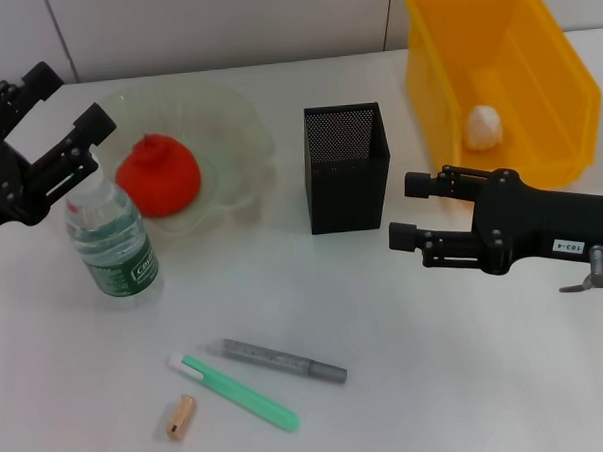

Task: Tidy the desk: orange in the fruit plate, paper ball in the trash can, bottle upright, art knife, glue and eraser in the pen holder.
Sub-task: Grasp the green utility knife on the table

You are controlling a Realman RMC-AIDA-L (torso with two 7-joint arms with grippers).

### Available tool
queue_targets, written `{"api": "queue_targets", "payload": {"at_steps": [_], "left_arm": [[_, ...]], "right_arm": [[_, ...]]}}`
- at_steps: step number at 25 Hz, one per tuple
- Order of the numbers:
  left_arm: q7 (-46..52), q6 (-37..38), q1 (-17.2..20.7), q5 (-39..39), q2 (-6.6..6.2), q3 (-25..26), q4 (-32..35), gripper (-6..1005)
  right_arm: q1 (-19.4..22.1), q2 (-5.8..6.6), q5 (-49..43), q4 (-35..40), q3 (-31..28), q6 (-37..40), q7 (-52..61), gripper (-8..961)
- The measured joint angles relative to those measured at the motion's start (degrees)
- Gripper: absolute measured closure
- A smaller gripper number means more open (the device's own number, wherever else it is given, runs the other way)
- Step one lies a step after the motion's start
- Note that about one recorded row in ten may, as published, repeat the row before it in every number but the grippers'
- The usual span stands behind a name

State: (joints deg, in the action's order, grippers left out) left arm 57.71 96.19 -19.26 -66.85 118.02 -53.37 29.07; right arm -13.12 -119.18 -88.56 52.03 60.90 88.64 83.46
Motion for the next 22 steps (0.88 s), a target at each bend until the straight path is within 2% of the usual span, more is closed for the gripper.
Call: {"api": "queue_targets", "payload": {"at_steps": [4, 8, 10, 11, 16, 19, 22], "left_arm": [[4.4, 1.0, -0.3, -4.7, -0.32, -0.1, 4.0, 196], [8.5, 4.8, -0.7, -13.7, -0.2, -0.2, 11.4, 196], [8.5, 4.8, -0.7, -13.7, -0.2, -0.2, 11.4, 196], [11.6, 6.1, -1.2, -19.1, 0.0, -0.2, 15.6, 196], [15.4, 6.3, -1.7, -24.1, 0.09, -0.2, 18.9, 196], [18.5, 5.6, -1.8, -28.4, 0.11, -0.2, 21.4, 197], [18.8, 5.6, -1.8, -29.2, 0.11, -0.1, 21.6, 197]], "right_arm": [[-0.1, 0.12, -0.2, -0.5, -0.9, 0.0, -0.2, 180], [-0.3, 0.18, -0.2, -1.3, -1.9, -0.1, -0.7, 180], [-0.3, 0.18, -0.2, -1.4, -2.0, -0.1, -0.8, 180], [-0.3, 0.18, -0.3, -1.4, -2.0, -0.1, -0.9, 180], [-0.3, 0.22, -1.2, -1.2, -2.0, -0.1, -1.4, 180], [-0.1, 0.27, -5.4, 0.6, -2.0, -0.1, -3.7, 180], [0.0, 0.24, -7.5, 1.1, -2.1, -0.1, -5.4, 180]]}}
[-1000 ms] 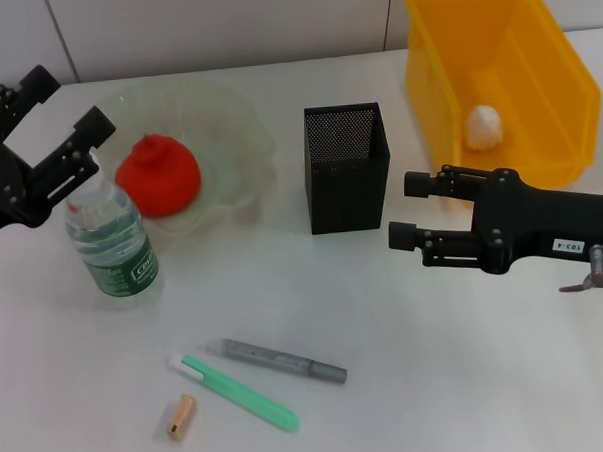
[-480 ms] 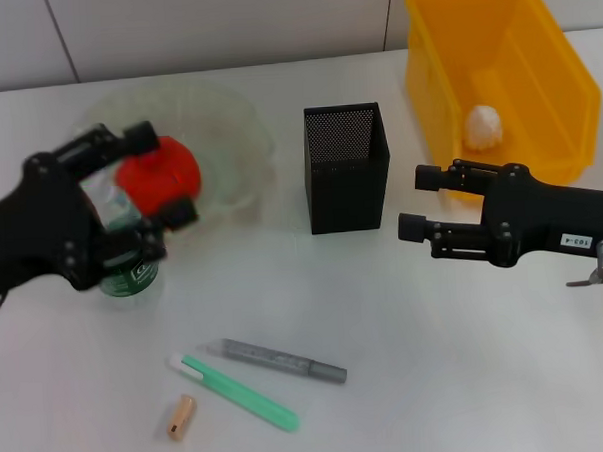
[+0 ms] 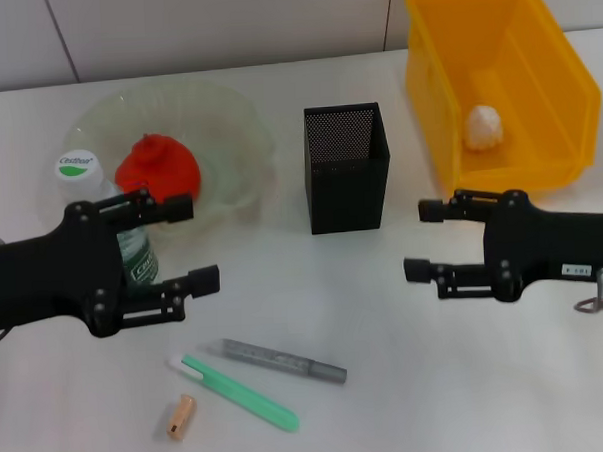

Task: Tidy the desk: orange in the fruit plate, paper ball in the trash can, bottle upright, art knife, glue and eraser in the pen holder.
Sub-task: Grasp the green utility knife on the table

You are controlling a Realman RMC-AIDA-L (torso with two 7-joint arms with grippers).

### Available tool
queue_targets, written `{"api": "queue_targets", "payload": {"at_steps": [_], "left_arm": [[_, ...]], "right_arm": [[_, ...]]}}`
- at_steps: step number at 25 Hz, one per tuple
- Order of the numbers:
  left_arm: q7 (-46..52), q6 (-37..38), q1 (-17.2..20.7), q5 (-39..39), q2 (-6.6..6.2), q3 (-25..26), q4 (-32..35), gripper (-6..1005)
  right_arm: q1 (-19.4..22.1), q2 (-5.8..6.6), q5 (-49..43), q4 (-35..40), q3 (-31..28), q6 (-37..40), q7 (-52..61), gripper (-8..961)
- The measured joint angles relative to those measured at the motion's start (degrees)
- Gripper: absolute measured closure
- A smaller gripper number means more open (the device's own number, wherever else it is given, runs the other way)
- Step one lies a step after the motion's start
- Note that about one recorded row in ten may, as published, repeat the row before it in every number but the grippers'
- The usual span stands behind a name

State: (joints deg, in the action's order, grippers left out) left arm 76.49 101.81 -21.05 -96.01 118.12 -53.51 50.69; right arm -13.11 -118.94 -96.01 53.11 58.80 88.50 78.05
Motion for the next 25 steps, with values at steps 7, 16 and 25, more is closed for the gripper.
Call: {"api": "queue_targets", "payload": {"at_steps": [7, 16, 25], "left_arm": [[-0.5, -0.2, 1.3, -2.5, 0.23, -0.1, 0.5, 197], [0.0, -2.2, 1.8, -8.1, 0.25, -0.1, 0.8, 198], [5.1, -2.7, 2.9, -12.8, 0.47, -1.6, 6.2, 199]], "right_arm": [[1.5, -0.1, -1.2, 0.4, -0.8, 0.2, -5.2, 180], [4.3, -0.07, -6.9, 5.5, -2.0, 6.1, -6.4, 179], [6.9, -0.08, -7.3, 9.6, -7.4, 12.0, -6.2, 179]]}}
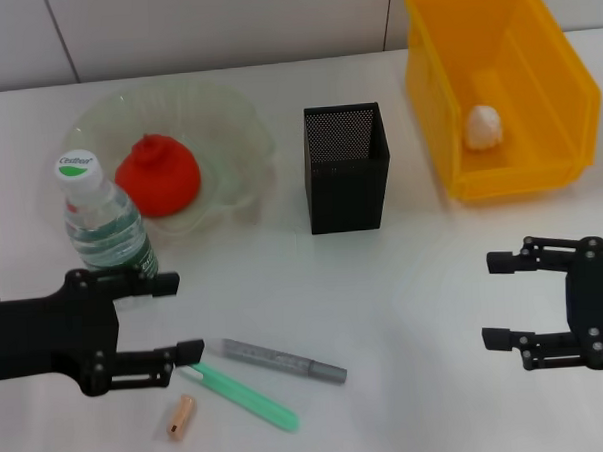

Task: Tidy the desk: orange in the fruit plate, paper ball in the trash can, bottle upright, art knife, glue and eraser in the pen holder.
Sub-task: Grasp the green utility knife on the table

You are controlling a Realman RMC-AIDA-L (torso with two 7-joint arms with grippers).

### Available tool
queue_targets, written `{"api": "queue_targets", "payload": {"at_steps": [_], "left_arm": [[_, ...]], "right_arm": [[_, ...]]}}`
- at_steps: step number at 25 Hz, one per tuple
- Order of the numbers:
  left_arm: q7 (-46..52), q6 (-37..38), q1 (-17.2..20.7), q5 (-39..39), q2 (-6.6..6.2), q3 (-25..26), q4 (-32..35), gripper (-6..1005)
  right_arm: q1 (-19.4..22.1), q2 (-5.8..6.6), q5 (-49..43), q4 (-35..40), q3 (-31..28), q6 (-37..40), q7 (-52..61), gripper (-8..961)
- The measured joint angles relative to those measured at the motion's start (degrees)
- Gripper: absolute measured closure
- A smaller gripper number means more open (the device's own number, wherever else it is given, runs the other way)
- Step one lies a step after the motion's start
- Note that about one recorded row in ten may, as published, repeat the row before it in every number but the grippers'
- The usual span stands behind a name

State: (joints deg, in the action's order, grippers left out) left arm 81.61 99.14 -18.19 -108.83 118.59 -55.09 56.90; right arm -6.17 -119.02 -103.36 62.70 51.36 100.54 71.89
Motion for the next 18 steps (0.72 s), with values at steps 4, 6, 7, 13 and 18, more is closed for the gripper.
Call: {"api": "queue_targets", "payload": {"at_steps": [4, 6, 7, 13, 18], "left_arm": [[5.5, -1.1, 0.3, -4.6, -0.01, -3.8, 6.4, 199], [7.6, -1.9, 0.3, -6.7, -0.02, -5.3, 9.2, 199], [9.0, -2.2, 0.2, -8.0, -0.02, -6.3, 10.7, 199], [13.5, -2.3, -0.5, -12.6, -0.04, -10.4, 17.2, 199], [17.0, -1.9, -0.7, -16.7, -0.03, -16.3, 23.3, 199]], "right_arm": [[-0.4, -0.08, -1.1, -0.8, -0.9, 0.0, 0.1, 179], [-0.7, -0.11, -1.2, -1.3, -1.0, 0.0, 0.1, 179], [-1.0, -0.11, -1.3, -2.0, -1.2, 0.0, 0.2, 179], [-1.5, -0.11, -1.4, -3.1, -1.3, -0.1, 0.5, 179], [-1.5, -0.1, -1.4, -3.3, -1.8, -0.1, 1.0, 179]]}}
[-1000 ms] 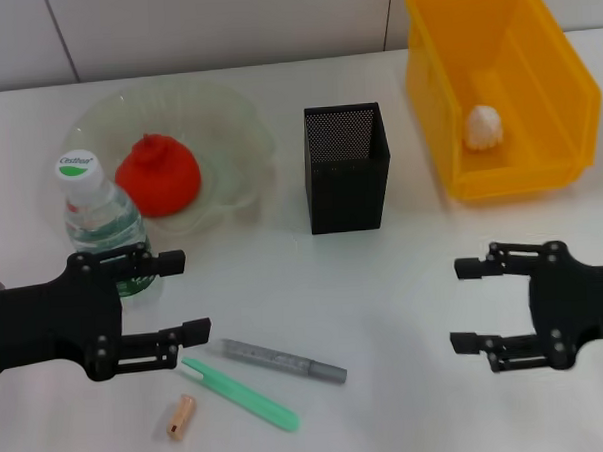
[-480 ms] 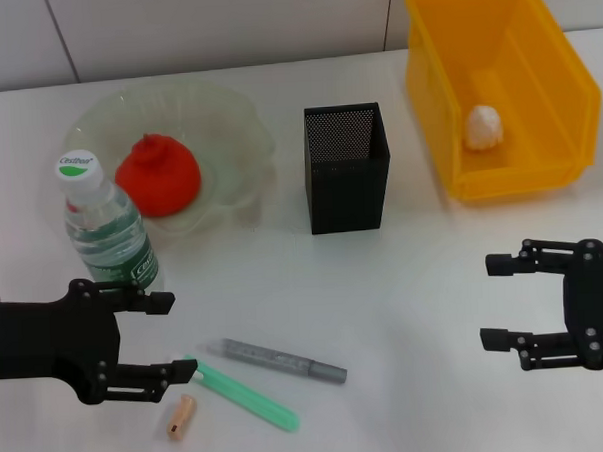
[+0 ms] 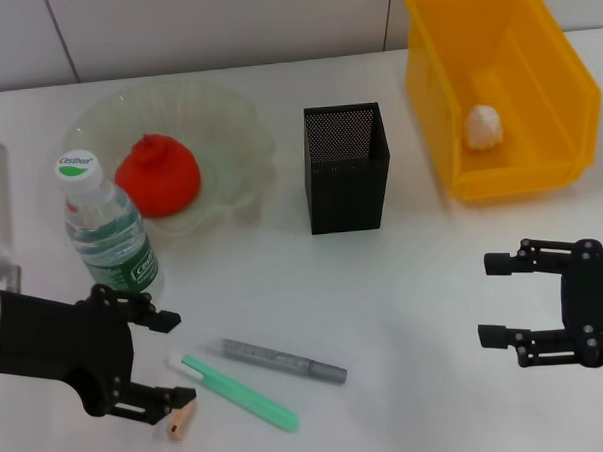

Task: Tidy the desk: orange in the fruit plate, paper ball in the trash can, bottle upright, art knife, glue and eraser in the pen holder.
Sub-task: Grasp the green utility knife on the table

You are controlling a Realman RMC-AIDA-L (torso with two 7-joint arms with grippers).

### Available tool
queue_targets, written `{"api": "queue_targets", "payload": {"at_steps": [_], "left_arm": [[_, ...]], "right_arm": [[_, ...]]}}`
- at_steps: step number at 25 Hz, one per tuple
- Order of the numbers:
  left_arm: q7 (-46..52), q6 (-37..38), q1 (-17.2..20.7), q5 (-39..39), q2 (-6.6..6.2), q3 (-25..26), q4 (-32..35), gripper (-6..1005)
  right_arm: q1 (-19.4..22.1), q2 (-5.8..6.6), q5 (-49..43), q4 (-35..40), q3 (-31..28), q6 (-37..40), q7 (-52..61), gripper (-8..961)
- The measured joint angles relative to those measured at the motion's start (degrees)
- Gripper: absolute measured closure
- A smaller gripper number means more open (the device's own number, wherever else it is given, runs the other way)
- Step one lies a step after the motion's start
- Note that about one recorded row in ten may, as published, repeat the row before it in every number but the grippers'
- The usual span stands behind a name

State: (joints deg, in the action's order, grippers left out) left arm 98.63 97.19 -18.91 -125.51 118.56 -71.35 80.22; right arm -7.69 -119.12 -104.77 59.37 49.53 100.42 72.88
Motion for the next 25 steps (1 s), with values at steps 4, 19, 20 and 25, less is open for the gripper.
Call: {"api": "queue_targets", "payload": {"at_steps": [4, 19, 20, 25], "left_arm": [[2.7, 0.2, 0.0, -3.3, 0.0, -5.1, 5.1, 199], [7.9, -0.6, -3.7, -12.8, 0.2, -15.4, 15.1, 200], [8.2, -0.9, -4.1, -14.2, 0.24, -17.5, 15.3, 200], [8.3, -0.9, -4.7, -15.2, 0.27, -19.1, 16.1, 200]], "right_arm": [[-0.4, 0.05, 0.3, -0.6, -0.5, 0.2, 0.5, 179], [-0.7, -0.04, 0.5, -0.9, -0.9, 0.7, 1.4, 179], [-0.6, -0.06, 0.5, -1.0, -0.9, 0.7, 1.5, 179], [-0.7, -0.06, 0.5, -1.3, -0.9, 0.7, 1.7, 180]]}}
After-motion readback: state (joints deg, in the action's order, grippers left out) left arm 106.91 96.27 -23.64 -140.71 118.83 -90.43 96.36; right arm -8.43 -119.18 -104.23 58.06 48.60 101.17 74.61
